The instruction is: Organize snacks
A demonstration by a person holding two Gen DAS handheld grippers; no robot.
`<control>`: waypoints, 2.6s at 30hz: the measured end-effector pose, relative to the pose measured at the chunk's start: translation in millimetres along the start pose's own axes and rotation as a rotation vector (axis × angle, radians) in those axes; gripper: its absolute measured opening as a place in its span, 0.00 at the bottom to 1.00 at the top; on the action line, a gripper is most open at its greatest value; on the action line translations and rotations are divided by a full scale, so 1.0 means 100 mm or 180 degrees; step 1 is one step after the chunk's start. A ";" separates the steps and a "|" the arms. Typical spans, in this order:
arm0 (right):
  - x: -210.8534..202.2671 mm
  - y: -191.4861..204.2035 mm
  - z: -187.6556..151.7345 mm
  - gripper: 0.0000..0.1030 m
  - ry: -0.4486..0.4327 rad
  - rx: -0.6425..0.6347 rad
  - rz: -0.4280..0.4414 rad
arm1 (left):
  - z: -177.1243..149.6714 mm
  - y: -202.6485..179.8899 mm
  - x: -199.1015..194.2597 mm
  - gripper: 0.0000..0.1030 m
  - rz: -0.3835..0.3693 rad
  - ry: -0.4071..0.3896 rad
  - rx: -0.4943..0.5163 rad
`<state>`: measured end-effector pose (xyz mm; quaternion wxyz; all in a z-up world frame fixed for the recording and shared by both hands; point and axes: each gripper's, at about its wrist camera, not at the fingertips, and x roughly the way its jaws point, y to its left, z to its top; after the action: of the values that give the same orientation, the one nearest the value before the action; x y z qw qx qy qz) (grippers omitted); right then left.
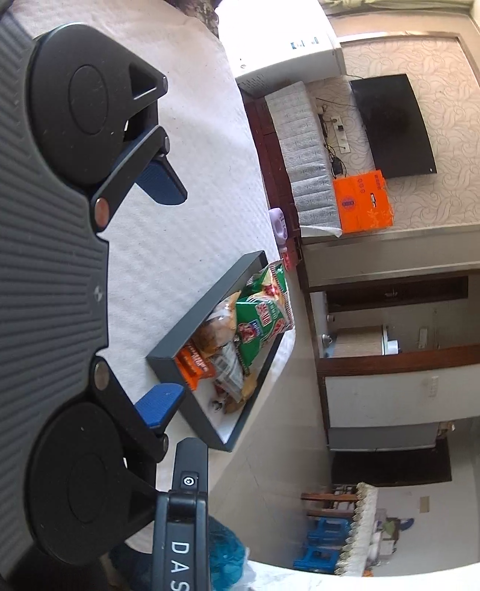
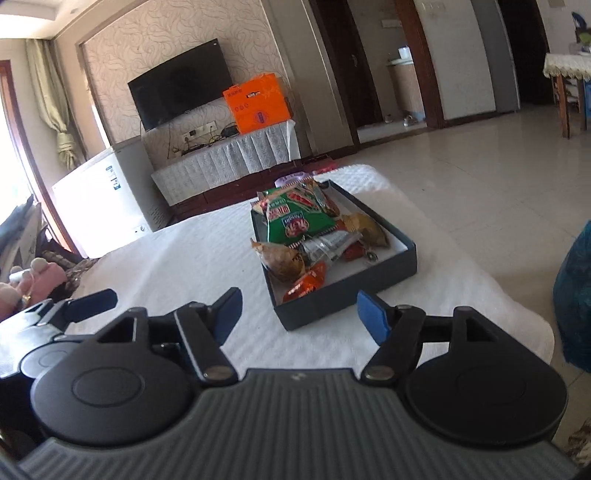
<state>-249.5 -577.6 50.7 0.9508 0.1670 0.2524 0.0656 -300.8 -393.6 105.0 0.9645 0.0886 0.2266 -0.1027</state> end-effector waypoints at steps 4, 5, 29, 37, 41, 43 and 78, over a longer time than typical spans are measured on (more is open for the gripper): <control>-0.13 -0.07 -0.11 0.70 -0.0116 0.0069 -0.0125 | -0.13 0.03 -0.04 1.00 -0.0017 0.0088 -0.0086; -0.13 -0.07 -0.10 0.70 -0.0090 0.0065 -0.0135 | -0.15 0.06 -0.04 1.00 -0.0004 0.0116 -0.0136; 0.38 0.27 -0.11 0.69 0.0684 -0.0899 -0.0047 | -0.18 0.33 -0.01 1.00 0.0255 0.0321 -0.0475; 0.38 0.21 -0.11 0.69 0.0688 -0.0789 -0.0098 | -0.18 0.27 0.01 1.00 0.0206 0.0337 -0.0447; 0.39 0.19 -0.11 0.69 0.0695 -0.0775 -0.0123 | -0.18 0.27 -0.01 1.00 0.0217 0.0331 -0.0430; 0.39 0.19 -0.11 0.69 0.0704 -0.0777 -0.0133 | -0.17 0.27 -0.01 1.00 0.0225 0.0351 -0.0425; 0.54 0.11 0.02 0.70 0.0706 -0.0990 -0.0230 | -0.08 0.18 0.05 1.00 0.0176 0.0509 -0.0376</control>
<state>-202.4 -556.7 31.7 0.9333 0.0006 0.3483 0.0876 -295.7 -374.9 97.7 0.9493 0.0457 0.3060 -0.0550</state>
